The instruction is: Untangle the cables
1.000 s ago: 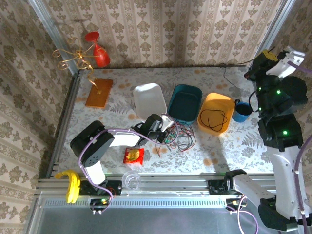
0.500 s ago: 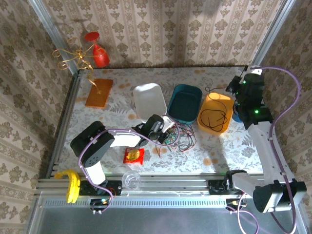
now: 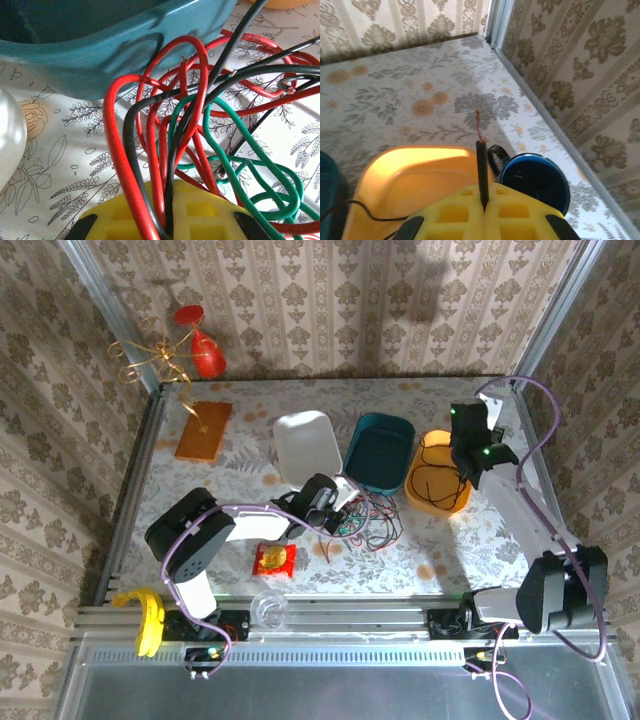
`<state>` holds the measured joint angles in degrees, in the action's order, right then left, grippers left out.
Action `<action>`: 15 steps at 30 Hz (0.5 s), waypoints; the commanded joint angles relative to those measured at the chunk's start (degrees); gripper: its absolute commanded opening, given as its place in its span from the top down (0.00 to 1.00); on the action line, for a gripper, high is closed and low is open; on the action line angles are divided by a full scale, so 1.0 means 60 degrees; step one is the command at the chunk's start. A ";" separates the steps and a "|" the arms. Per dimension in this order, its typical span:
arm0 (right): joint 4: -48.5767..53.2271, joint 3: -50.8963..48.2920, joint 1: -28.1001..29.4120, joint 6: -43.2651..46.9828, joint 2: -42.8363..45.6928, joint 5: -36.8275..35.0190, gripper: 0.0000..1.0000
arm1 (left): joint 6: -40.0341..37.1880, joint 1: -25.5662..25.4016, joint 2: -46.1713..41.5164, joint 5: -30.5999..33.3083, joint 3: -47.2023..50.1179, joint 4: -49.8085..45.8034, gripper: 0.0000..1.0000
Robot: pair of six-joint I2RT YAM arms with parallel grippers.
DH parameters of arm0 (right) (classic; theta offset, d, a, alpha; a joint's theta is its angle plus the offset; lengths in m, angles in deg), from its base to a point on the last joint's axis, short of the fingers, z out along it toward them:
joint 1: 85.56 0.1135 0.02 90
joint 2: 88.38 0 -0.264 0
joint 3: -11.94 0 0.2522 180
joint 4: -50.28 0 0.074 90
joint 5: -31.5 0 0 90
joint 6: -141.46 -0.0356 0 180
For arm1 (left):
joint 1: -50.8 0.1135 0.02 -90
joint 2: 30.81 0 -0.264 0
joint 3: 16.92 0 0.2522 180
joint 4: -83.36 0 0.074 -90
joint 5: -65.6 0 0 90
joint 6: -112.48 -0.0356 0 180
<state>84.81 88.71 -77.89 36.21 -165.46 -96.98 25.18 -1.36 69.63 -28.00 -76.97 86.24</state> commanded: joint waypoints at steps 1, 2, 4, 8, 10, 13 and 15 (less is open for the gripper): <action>0.0688 0.0492 0.0164 0.0506 -0.0513 -0.1733 1.00 | -0.0275 -0.0153 0.0281 -0.0075 -0.0100 -0.0685 1.00; 0.0759 0.0515 0.0187 0.0562 -0.0727 -0.1810 1.00 | -0.0288 -0.0167 0.0281 -0.0076 -0.0108 -0.0692 1.00; 0.0960 0.0530 0.0188 0.0591 -0.0896 -0.1889 1.00 | -0.0285 -0.0169 0.0281 -0.0064 -0.0109 -0.0702 1.00; 0.1440 0.0394 0.0376 0.0519 -0.1069 -0.2462 1.00 | -0.0295 -0.0196 0.0281 -0.0053 -0.0109 -0.0706 1.00; 0.1600 0.0184 0.0436 0.0359 -0.1001 -0.2565 1.00 | -0.0291 -0.0190 0.0281 -0.0047 -0.0122 -0.0708 1.00; 0.1729 -0.0337 0.0475 0.0048 -0.0772 -0.2566 1.00 | -0.0310 -0.0198 0.0324 -0.0084 -0.0185 -0.0737 1.00; 0.2031 -0.0660 0.0546 -0.0181 -0.0619 -0.2595 1.00 | -0.0303 -0.0192 0.0354 -0.0123 -0.0222 -0.0777 1.00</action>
<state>92.61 87.29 -75.14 37.83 -171.05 -109.15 24.98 -1.73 69.76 -28.00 -77.40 85.65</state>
